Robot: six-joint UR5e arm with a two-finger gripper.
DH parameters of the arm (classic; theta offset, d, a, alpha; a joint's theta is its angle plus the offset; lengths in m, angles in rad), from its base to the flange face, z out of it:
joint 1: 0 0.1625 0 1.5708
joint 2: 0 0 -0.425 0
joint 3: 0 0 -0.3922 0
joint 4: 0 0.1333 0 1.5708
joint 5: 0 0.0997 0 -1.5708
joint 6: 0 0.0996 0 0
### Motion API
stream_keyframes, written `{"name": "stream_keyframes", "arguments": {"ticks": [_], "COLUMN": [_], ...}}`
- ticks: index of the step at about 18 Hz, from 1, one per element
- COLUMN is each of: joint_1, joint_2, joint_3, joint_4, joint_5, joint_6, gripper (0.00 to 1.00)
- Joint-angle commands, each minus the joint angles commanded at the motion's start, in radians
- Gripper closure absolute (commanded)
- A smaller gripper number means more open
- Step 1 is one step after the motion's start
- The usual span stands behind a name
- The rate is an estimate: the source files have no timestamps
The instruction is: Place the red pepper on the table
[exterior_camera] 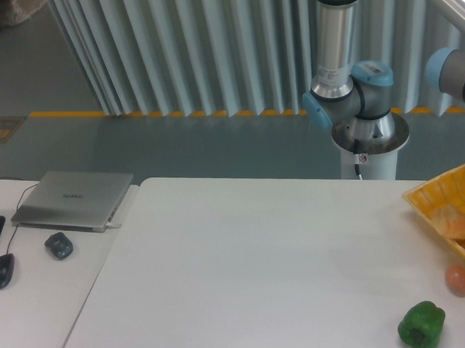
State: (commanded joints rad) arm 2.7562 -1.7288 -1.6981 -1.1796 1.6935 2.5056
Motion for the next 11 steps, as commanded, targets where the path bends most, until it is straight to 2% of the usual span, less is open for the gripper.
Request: {"name": "stream_keyframes", "arguments": {"ticks": [1,2,5,7,11], "joint_1": [0.035,0.055,0.068,0.069,0.088], "joint_2": [-0.006,-0.018,-0.029,-0.032,-0.04], "joint_3": [0.003,0.017,0.049,0.037,0.035], "joint_4": [0.003,0.005,0.0,0.008,0.003], "joint_5": [-0.005,-0.002,-0.006,-0.008,-0.006], "joint_6": [0.11,0.166,0.147,0.031,0.082], "gripper": [0.0,0.0,0.0,0.0,0.0]}}
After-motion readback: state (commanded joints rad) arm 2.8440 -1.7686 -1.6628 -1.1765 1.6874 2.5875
